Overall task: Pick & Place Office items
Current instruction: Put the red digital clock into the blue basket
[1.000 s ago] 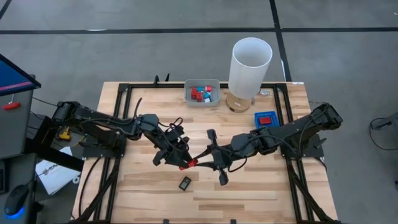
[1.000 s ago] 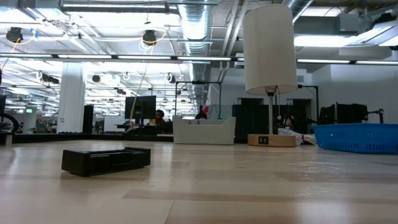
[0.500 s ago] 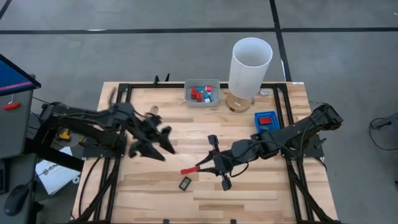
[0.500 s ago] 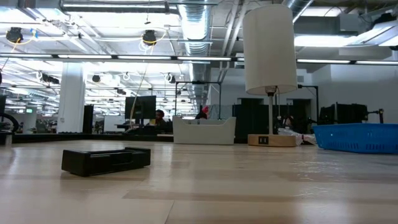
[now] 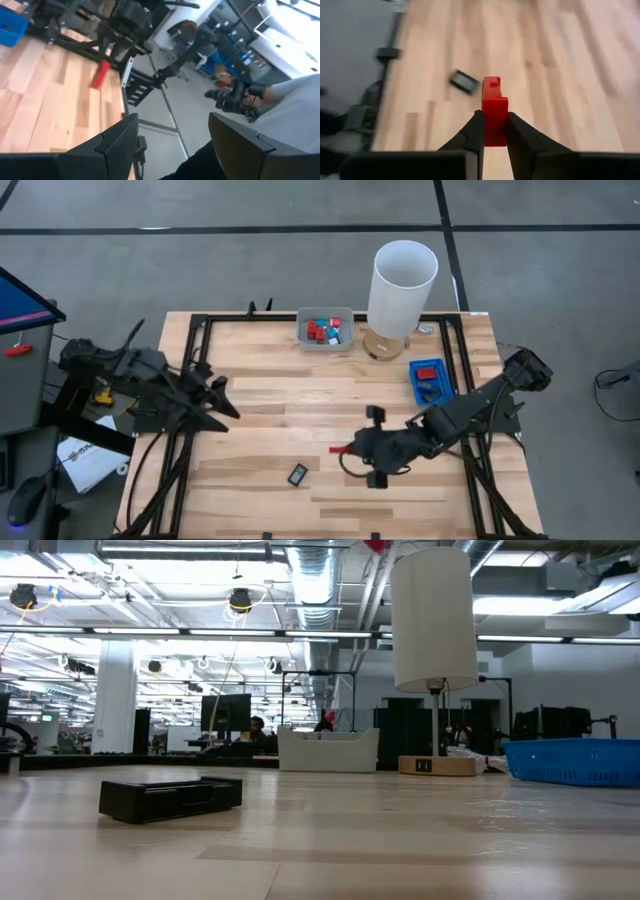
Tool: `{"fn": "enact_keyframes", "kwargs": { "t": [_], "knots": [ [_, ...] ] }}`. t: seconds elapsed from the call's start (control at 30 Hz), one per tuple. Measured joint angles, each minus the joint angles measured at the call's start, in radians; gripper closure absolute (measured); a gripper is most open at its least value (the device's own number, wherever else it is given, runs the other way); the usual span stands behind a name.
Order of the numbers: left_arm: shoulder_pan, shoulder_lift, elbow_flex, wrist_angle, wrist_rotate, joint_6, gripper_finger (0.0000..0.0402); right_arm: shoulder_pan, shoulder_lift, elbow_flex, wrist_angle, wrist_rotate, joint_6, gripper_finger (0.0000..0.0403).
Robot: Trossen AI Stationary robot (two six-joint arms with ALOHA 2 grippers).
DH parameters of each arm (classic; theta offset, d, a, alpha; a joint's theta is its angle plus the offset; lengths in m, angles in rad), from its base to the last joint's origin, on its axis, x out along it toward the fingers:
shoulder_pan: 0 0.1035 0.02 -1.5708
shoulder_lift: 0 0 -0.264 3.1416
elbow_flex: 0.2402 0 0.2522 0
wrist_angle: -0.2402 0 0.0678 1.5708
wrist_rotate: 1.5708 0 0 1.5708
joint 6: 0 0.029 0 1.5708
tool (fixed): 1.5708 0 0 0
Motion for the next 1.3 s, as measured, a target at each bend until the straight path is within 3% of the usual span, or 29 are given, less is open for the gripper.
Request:
{"fn": "enact_keyframes", "kwargs": {
  "t": [0.27,0.4,0.5,0.67,0.83,1.13,1.3],
  "knots": [
    [-0.215,0.037,-0.076,0.061,-0.271,-0.031,0.0154,0.051,0.000,0.000,-0.453,0.335,0.530,0.0347],
    [-0.273,0.079,-0.185,0.159,-0.350,-0.093,0.0156,0.059,0.000,0.000,-0.727,0.365,0.816,0.0348],
    [-0.311,0.115,-0.281,0.321,-0.409,-0.130,0.0160,0.058,-0.001,-0.002,-0.872,0.364,1.024,0.0348],
    [-0.347,0.184,-0.438,0.655,-0.498,-0.147,0.0162,-0.014,-0.060,-0.117,-0.863,0.326,1.151,0.0348],
    [-0.355,0.252,-0.521,0.869,-0.541,-0.168,0.0163,-0.102,-0.125,-0.284,-0.844,0.243,1.344,0.0348],
    [-0.355,0.290,-0.521,0.915,-0.542,-0.163,0.0163,-0.298,-0.262,-0.529,-0.740,0.114,1.496,0.0347],
    [-0.351,0.290,-0.521,0.924,-0.551,-0.156,0.0164,-0.407,-0.316,-0.613,-0.629,0.094,1.416,0.0346]
  ]
}}
